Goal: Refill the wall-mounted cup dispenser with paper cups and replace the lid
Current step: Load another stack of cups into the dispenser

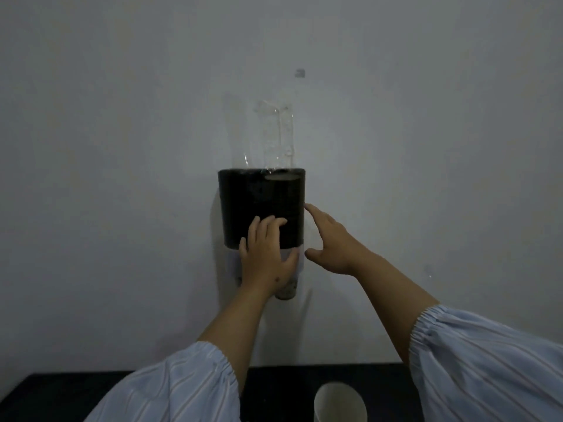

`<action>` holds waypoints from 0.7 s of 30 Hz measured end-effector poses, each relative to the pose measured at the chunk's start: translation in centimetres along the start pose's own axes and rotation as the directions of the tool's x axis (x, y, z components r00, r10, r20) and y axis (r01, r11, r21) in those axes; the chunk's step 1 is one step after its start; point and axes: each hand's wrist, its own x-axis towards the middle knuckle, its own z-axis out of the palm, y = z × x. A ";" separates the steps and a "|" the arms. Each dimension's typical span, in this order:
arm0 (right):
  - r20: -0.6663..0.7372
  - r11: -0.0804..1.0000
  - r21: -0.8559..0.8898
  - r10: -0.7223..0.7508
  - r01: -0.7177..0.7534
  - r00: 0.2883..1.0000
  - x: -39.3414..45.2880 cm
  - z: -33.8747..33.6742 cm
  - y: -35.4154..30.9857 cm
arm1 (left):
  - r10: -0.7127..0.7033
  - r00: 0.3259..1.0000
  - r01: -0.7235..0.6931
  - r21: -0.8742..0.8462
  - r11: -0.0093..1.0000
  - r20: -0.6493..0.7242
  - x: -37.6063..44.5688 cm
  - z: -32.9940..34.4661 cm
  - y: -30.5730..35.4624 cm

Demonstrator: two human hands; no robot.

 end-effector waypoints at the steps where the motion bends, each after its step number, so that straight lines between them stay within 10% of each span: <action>1: 0.003 0.999 0.027 0.020 -0.020 1.000 -0.8 0.5 0.7 | -0.022 1.000 0.023 -0.067 0.997 0.016 -1.1 0.5 -0.3; 21: 0.235 0.784 0.472 0.329 -0.403 0.915 -21.7 12.1 6.5 | -0.425 0.743 0.651 -0.409 0.639 0.517 -22.6 6.0 -0.3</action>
